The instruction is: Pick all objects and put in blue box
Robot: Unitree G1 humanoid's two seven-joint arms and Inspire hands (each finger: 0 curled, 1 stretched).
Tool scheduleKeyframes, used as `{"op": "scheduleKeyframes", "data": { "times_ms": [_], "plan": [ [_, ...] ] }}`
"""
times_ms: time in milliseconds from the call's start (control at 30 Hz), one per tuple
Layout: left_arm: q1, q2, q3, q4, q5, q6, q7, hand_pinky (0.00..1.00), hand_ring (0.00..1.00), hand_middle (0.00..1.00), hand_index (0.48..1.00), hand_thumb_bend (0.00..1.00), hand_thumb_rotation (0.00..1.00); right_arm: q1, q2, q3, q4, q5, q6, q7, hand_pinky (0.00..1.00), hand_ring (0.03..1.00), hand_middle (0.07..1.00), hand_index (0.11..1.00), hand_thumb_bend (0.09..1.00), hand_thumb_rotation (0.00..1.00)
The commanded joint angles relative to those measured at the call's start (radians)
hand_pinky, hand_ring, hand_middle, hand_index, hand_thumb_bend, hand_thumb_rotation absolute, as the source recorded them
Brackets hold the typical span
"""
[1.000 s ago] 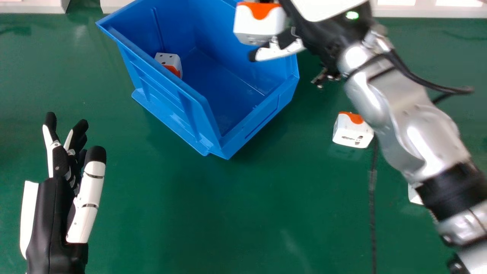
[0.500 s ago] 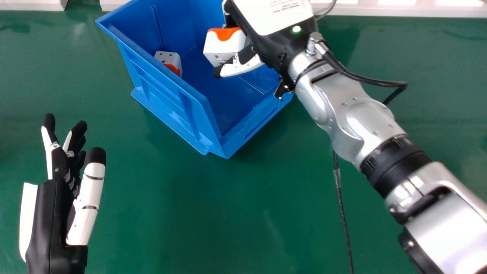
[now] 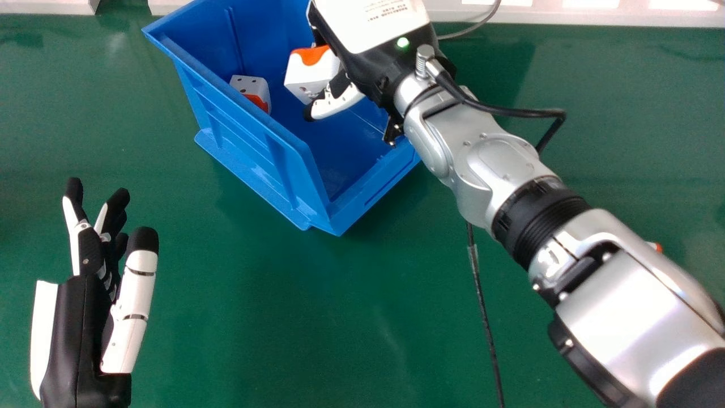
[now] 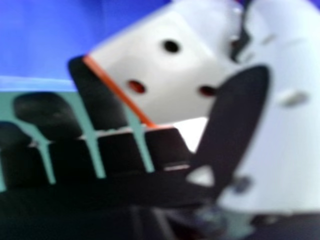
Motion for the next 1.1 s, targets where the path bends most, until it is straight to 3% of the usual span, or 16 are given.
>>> {"op": "scheduleKeyframes", "data": {
  "times_ms": [0,200,300,367,433,467,600,700,733,800,900,1067],
  "plan": [
    [0.012,-0.005,-0.002,-0.015,0.001,-0.022,0.008,0.97,0.97,0.96,0.957,0.5,0.84,-0.067,0.014,0.017,0.009,0.008,0.006,-0.01,0.07,0.12,0.189,0.461,0.49,0.15],
    [0.012,-0.007,-0.002,-0.011,0.005,-0.031,0.01,0.95,0.96,0.95,0.954,0.47,0.83,-0.069,0.02,0.039,0.039,0.025,-0.035,-0.026,0.05,0.098,0.17,0.474,0.505,0.12],
    [0.012,-0.008,-0.004,-0.019,0.016,-0.025,0.017,0.95,0.96,0.95,0.953,0.46,0.83,-0.056,0.022,0.021,0.041,0.057,-0.065,-0.048,0.05,0.099,0.173,0.476,0.508,0.13],
    [0.011,-0.005,-0.003,-0.012,0.01,-0.033,0.013,0.96,0.97,0.96,0.957,0.47,0.84,-0.053,0.024,0.025,0.046,0.069,-0.067,-0.039,0.05,0.103,0.179,0.479,0.509,0.12],
    [0.009,-0.005,-0.003,-0.007,0.011,-0.038,0.015,0.96,0.97,0.96,0.958,0.48,0.84,-0.05,0.026,0.027,0.049,0.077,-0.064,-0.032,0.07,0.128,0.21,0.482,0.513,0.12],
    [0.009,-0.005,-0.003,-0.006,0.012,-0.039,0.016,0.96,0.97,0.96,0.959,0.48,0.84,-0.048,0.026,0.03,0.049,0.078,-0.063,-0.028,0.09,0.153,0.303,0.482,0.519,0.08],
    [0.002,-0.007,-0.004,-0.006,0.019,-0.035,0.022,0.96,0.97,0.95,0.957,0.47,0.83,-0.046,0.021,0.071,0.042,0.057,-0.049,-0.01,0.31,0.391,0.452,0.492,0.522,0.01],
    [-0.002,-0.009,-0.006,-0.01,0.019,-0.025,0.028,0.95,0.96,0.95,0.951,0.48,0.83,-0.049,0.021,0.094,0.041,0.055,-0.042,0.024,0.47,0.553,0.616,0.495,0.51,0.14],
    [-0.004,-0.01,-0.007,-0.01,0.02,-0.023,0.03,0.96,0.97,0.95,0.951,0.49,0.83,-0.049,0.021,0.1,0.04,0.055,-0.04,0.034,0.54,0.636,0.689,0.611,0.583,0.23],
    [-0.005,-0.009,-0.007,-0.013,0.026,-0.021,0.033,0.96,0.97,0.95,0.95,0.49,0.83,-0.05,0.018,0.114,0.038,0.054,-0.042,0.043,0.63,0.751,0.804,0.75,0.647,0.32],
    [-0.009,-0.006,-0.005,-0.009,0.034,-0.027,0.037,0.95,0.96,0.95,0.951,0.48,0.83,-0.051,0.015,0.132,0.041,0.045,-0.035,0.038,0.7,0.849,0.894,0.839,0.695,0.37],
    [-0.009,-0.006,-0.006,-0.02,0.047,-0.017,0.045,0.94,0.96,0.95,0.95,0.49,0.85,-0.049,0.003,0.148,0.038,0.036,-0.041,0.052,0.79,0.96,0.991,0.94,0.724,0.41]
  ]
}}
